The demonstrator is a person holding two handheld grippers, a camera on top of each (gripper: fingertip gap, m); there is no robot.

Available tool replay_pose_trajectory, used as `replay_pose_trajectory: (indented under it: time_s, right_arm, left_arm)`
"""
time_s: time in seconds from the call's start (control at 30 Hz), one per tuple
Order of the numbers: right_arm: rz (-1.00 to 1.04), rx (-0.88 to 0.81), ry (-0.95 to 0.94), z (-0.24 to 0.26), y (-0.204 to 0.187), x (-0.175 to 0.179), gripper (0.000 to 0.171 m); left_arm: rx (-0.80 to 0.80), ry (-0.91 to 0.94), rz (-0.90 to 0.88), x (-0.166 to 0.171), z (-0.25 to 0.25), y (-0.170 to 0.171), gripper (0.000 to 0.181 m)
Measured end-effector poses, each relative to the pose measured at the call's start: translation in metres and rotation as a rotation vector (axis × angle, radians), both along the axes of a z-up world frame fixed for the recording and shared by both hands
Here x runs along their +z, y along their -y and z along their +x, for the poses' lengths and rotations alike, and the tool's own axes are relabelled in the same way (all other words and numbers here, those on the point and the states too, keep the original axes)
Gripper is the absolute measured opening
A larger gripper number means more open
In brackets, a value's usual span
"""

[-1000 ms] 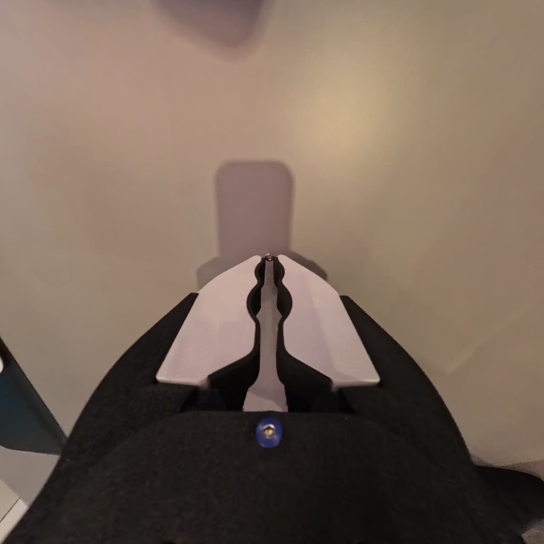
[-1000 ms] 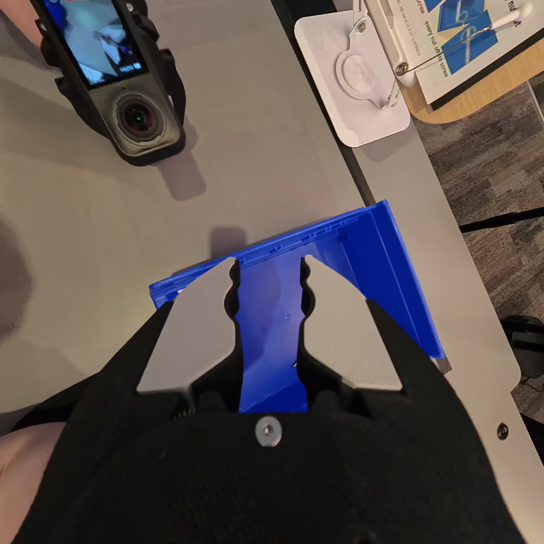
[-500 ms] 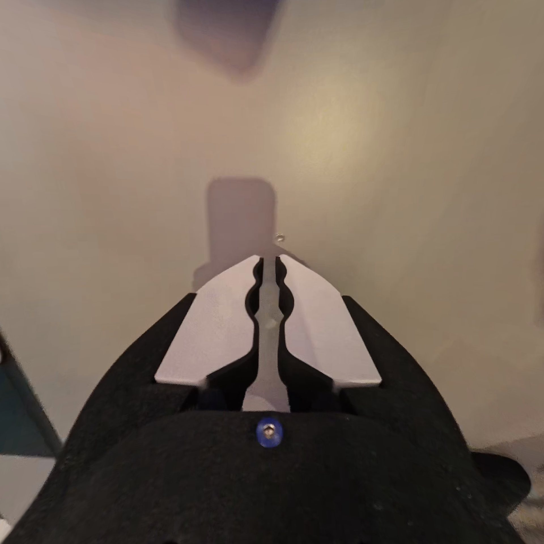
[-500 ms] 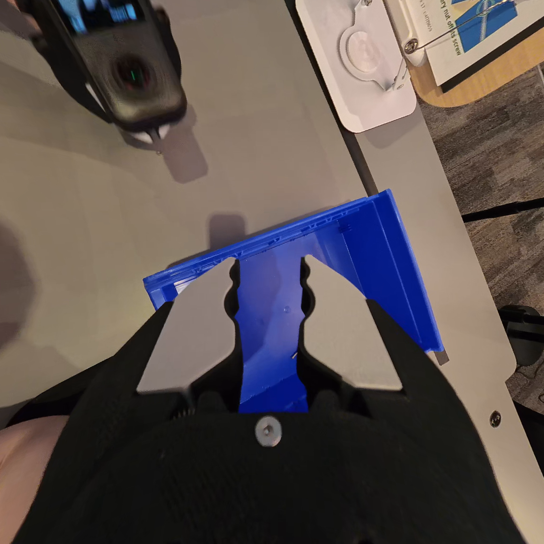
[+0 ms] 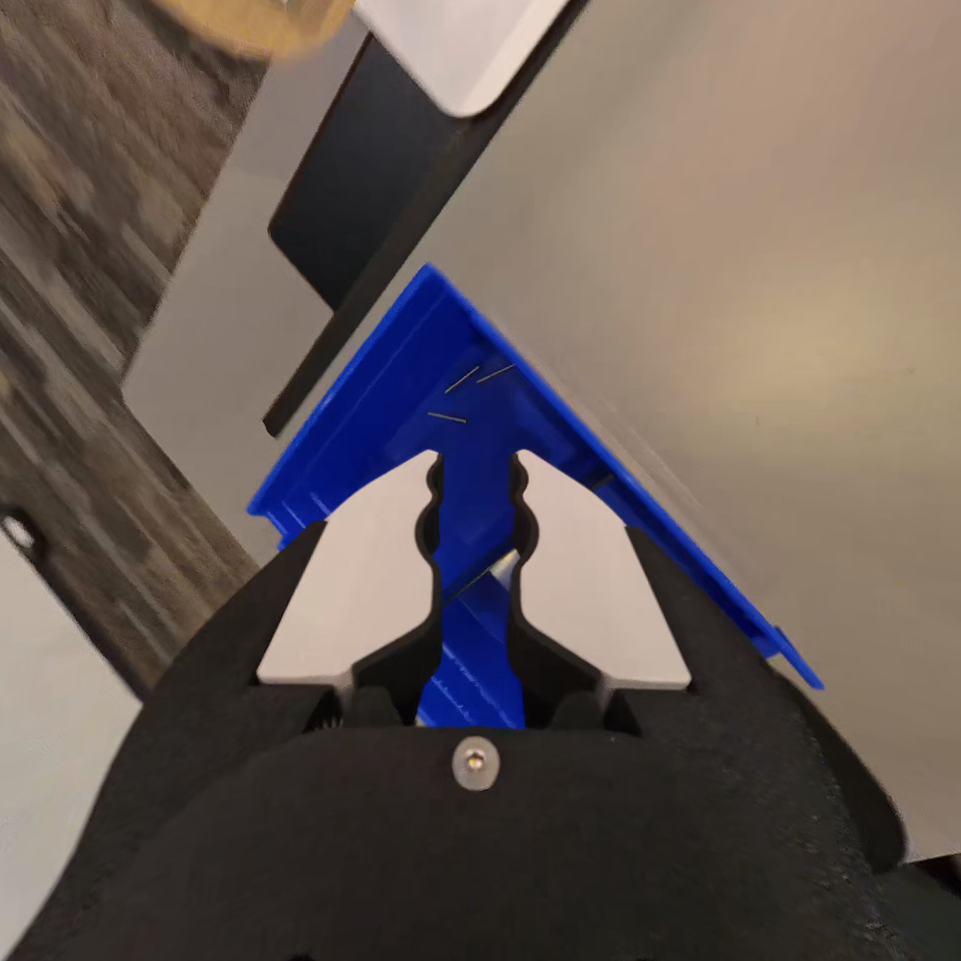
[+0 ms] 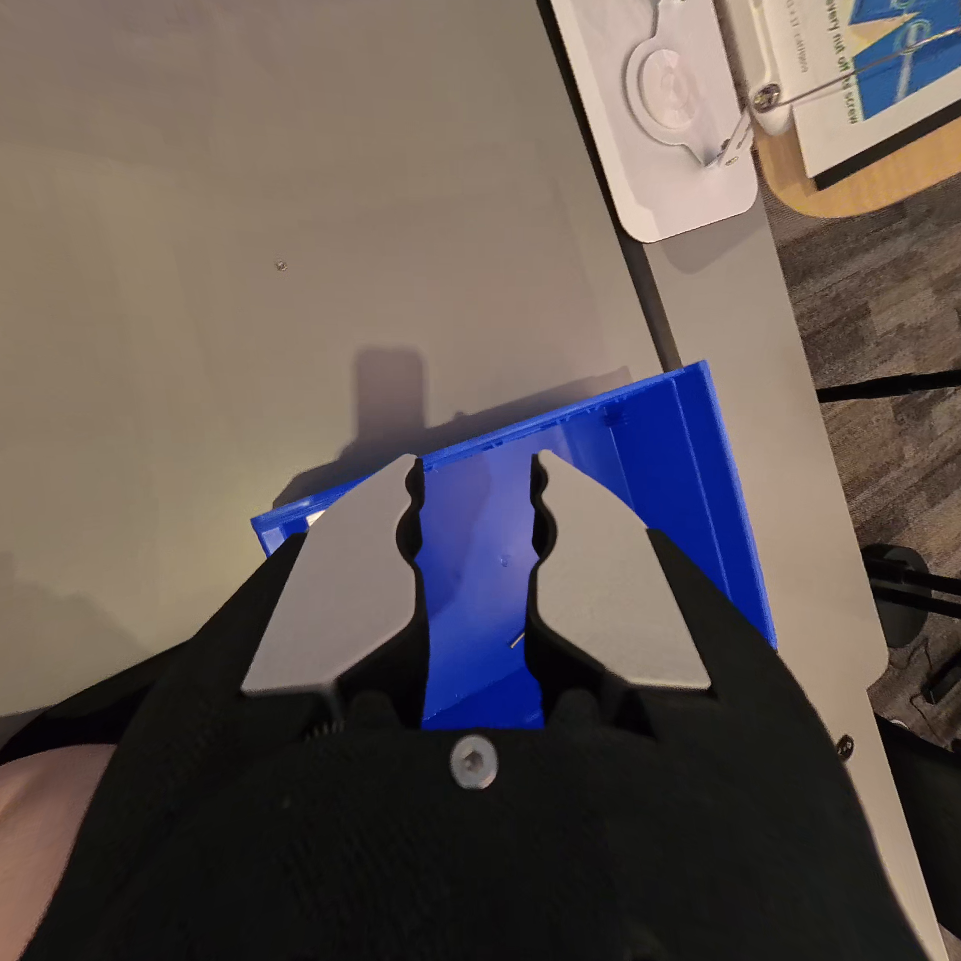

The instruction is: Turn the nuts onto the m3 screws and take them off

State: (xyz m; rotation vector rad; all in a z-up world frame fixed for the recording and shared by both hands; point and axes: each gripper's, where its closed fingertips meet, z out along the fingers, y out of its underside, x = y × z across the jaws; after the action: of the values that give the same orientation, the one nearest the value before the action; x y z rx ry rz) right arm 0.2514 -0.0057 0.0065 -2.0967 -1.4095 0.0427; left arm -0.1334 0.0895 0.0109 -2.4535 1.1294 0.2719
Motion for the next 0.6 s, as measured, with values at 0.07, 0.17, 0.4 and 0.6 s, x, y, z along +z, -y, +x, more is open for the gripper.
replay_pose_trajectory:
  time_s: [0.07, 0.17, 0.4, 0.6]
  right_arm:
    - [-0.014, -0.001, 0.022, -0.002, -0.001, -0.005, 0.04]
    - [-0.025, -0.011, 0.042, -0.001, -0.003, -0.01, 0.04]
    - [-0.029, -0.013, 0.036, -0.001, -0.005, -0.011, 0.04]
    - [-0.036, -0.015, 0.044, 0.001, -0.005, -0.013, 0.041]
  left_arm:
    - [0.146, 0.073, -0.046, -0.019, -0.021, -0.01, 0.026]
    - [0.316, 0.191, -0.079, -0.052, -0.041, -0.026, 0.022]
    - [0.604, 0.479, -0.238, -0.11, -0.046, -0.044, 0.025]
    - [0.713, 0.509, -0.276, -0.132, -0.053, -0.057, 0.022]
